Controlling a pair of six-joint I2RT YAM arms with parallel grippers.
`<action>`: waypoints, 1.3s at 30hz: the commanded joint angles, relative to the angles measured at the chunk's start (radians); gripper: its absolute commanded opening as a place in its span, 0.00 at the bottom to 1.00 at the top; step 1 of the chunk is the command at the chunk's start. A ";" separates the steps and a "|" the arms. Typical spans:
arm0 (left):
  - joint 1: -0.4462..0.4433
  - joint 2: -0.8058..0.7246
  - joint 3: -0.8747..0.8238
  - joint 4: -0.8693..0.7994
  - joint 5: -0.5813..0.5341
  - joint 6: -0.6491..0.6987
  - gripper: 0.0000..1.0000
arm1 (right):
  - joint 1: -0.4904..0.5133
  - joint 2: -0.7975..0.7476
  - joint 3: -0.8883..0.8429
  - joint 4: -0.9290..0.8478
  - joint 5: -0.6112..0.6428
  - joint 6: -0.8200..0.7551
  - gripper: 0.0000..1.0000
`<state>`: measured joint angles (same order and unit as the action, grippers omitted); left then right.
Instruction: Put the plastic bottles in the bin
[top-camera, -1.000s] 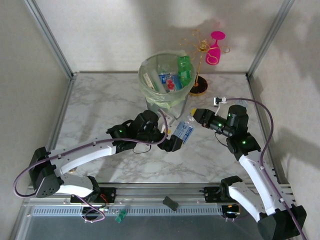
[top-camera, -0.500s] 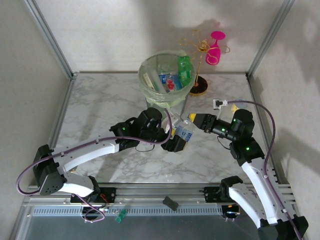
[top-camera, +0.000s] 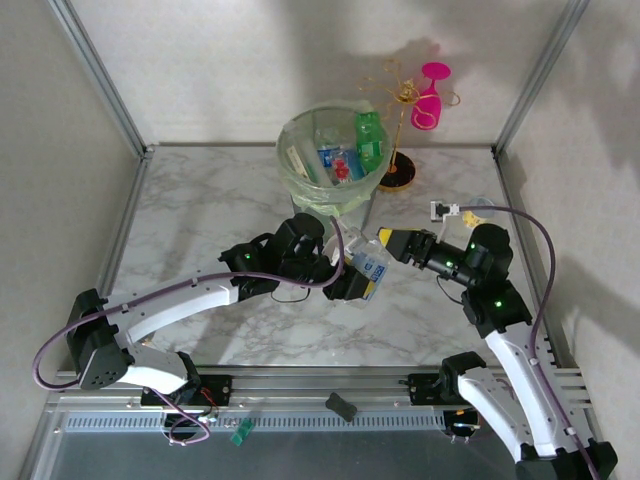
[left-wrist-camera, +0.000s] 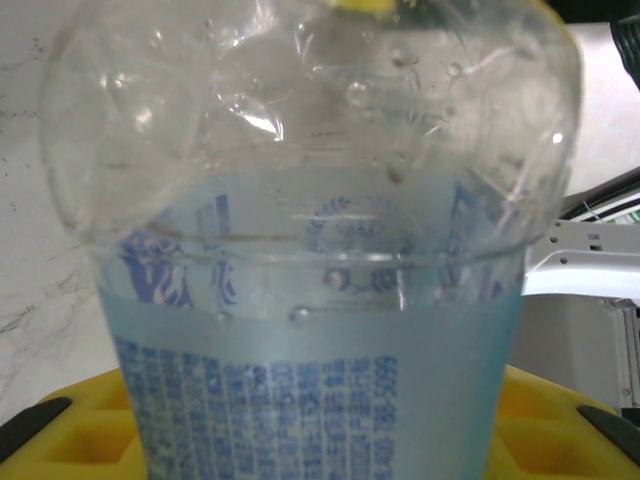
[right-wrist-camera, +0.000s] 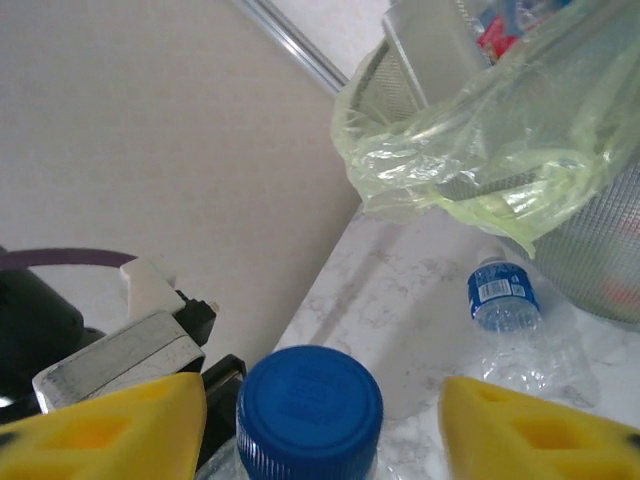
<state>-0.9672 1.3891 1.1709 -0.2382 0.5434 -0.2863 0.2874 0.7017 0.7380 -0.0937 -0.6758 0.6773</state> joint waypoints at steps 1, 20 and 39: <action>-0.006 -0.011 0.033 0.051 -0.021 -0.020 0.40 | -0.002 -0.038 0.009 -0.042 0.095 -0.048 0.80; 0.078 0.062 0.353 -0.016 -0.249 -0.046 0.35 | -0.002 -0.213 0.056 -0.178 0.425 -0.133 0.96; 0.243 0.468 0.959 -0.069 -0.522 -0.241 0.16 | -0.002 -0.257 0.017 -0.215 0.515 -0.182 0.96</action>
<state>-0.7422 1.8061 2.0449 -0.2928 0.0650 -0.4934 0.2874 0.4549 0.7700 -0.3107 -0.1848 0.5144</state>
